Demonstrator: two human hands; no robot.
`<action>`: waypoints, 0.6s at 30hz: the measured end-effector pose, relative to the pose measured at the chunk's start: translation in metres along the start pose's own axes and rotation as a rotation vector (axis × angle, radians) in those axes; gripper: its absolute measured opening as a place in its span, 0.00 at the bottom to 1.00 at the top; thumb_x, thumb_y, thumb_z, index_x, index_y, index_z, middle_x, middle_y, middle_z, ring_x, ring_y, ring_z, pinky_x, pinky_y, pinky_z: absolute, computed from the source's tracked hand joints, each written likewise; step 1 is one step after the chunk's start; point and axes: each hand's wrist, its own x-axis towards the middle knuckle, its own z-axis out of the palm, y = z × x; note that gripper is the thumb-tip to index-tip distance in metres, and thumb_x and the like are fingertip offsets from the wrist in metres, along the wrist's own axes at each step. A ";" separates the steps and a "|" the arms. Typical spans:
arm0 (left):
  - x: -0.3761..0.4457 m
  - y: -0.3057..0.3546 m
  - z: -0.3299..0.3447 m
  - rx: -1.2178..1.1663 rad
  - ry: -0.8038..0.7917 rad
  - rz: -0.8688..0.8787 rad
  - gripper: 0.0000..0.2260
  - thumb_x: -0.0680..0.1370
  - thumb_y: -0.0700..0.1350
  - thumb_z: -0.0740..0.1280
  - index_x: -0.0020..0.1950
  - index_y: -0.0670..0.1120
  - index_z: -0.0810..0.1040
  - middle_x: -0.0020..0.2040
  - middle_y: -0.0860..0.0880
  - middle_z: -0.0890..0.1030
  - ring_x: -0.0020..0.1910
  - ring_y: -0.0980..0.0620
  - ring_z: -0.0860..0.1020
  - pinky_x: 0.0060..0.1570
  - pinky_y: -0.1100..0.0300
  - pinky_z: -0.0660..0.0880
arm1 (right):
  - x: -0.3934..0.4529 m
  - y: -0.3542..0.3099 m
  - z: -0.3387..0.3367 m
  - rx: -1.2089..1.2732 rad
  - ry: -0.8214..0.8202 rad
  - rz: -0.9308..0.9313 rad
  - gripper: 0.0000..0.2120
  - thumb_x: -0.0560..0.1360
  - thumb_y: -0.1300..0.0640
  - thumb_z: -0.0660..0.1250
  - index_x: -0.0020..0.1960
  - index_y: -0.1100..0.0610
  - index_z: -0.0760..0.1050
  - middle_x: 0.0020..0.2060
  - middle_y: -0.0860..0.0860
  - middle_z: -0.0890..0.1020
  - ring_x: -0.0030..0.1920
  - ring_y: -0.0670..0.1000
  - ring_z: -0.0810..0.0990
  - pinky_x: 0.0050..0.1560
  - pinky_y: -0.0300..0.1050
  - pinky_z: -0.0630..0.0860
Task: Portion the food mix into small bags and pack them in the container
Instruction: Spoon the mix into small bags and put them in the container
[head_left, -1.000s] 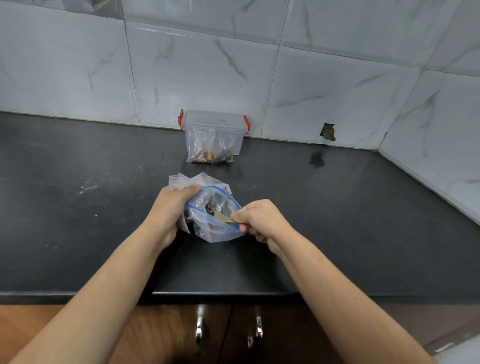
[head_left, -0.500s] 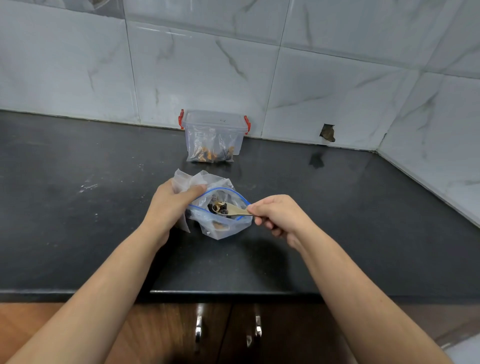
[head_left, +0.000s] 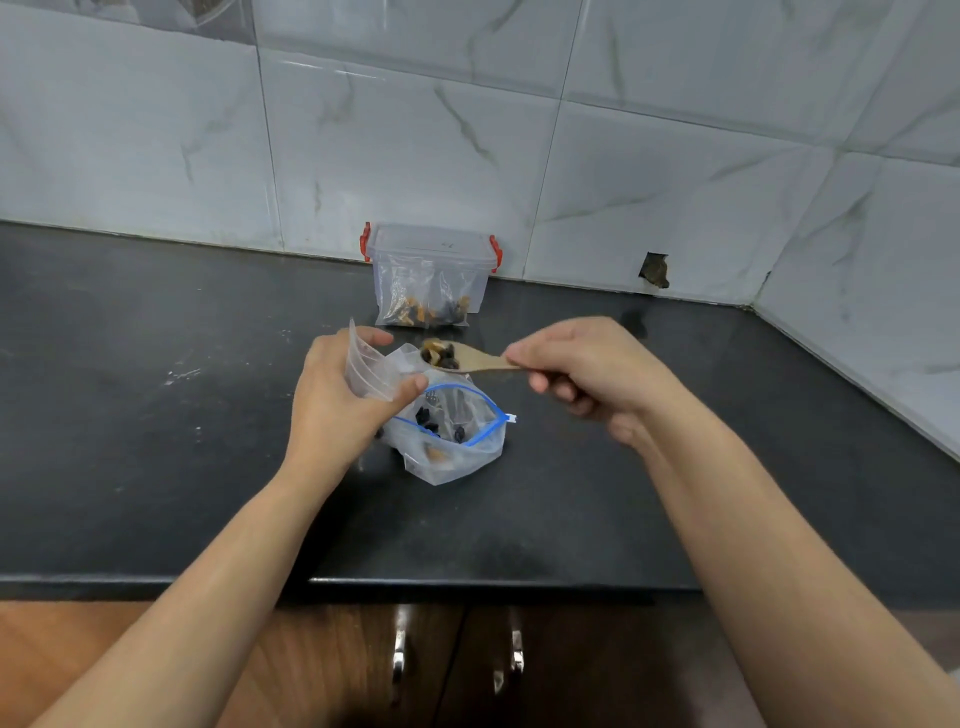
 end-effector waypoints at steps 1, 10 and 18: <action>0.000 0.001 0.000 0.003 -0.009 0.006 0.20 0.67 0.51 0.77 0.55 0.53 0.75 0.53 0.50 0.73 0.52 0.53 0.74 0.45 0.64 0.69 | 0.000 -0.008 0.002 -0.006 -0.011 -0.023 0.06 0.73 0.57 0.70 0.46 0.59 0.83 0.23 0.47 0.74 0.21 0.42 0.63 0.20 0.32 0.55; 0.001 0.004 -0.004 -0.054 -0.078 0.001 0.33 0.58 0.62 0.74 0.60 0.53 0.73 0.57 0.52 0.74 0.56 0.54 0.74 0.53 0.59 0.71 | 0.006 -0.032 0.026 -0.355 0.016 -0.236 0.06 0.72 0.57 0.70 0.42 0.58 0.84 0.22 0.46 0.76 0.21 0.37 0.71 0.28 0.32 0.66; 0.003 -0.004 -0.002 0.025 -0.078 0.009 0.33 0.58 0.63 0.73 0.59 0.52 0.73 0.56 0.53 0.76 0.56 0.55 0.73 0.55 0.53 0.73 | -0.004 -0.048 0.059 -1.055 0.190 -0.660 0.07 0.73 0.56 0.62 0.44 0.52 0.80 0.38 0.49 0.81 0.38 0.53 0.77 0.32 0.42 0.70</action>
